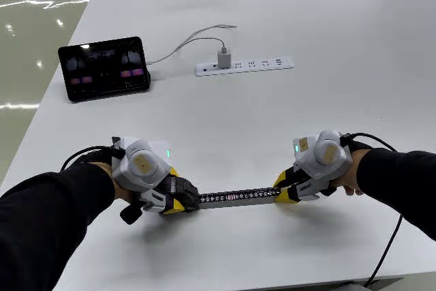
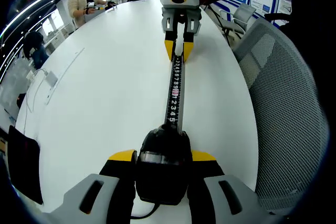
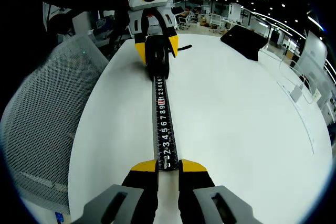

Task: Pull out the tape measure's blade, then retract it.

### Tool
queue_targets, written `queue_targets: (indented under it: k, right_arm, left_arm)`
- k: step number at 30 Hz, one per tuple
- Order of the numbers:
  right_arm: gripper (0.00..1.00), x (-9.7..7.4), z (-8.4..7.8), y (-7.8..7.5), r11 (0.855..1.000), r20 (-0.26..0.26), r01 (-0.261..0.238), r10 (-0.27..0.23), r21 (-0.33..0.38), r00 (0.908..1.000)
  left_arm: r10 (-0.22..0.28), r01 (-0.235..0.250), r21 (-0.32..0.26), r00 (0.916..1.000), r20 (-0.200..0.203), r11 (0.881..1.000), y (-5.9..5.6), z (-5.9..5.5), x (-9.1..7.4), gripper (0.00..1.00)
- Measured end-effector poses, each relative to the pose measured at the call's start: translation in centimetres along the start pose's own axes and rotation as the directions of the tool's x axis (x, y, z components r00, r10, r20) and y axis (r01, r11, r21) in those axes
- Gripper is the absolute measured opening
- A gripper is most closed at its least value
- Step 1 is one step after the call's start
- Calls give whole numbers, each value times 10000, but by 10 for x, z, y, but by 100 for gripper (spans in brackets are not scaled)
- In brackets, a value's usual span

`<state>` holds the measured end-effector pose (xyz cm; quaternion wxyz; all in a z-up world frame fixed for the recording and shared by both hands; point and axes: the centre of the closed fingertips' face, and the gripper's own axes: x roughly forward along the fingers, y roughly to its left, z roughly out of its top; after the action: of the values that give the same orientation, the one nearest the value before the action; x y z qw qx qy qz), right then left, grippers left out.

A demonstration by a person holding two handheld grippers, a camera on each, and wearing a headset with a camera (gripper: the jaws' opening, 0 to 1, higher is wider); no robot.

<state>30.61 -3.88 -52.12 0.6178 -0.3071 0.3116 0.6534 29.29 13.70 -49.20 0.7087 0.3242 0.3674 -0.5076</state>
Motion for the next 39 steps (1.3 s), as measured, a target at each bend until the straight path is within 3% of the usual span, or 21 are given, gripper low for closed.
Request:
queue_targets:
  k: [39]
  right_arm:
    - [10,-29,-37,-7,9994,-314,219,-211,256,9993]
  left_arm:
    - [67,-67,-15,10000,10,10000,1,1,0,32]
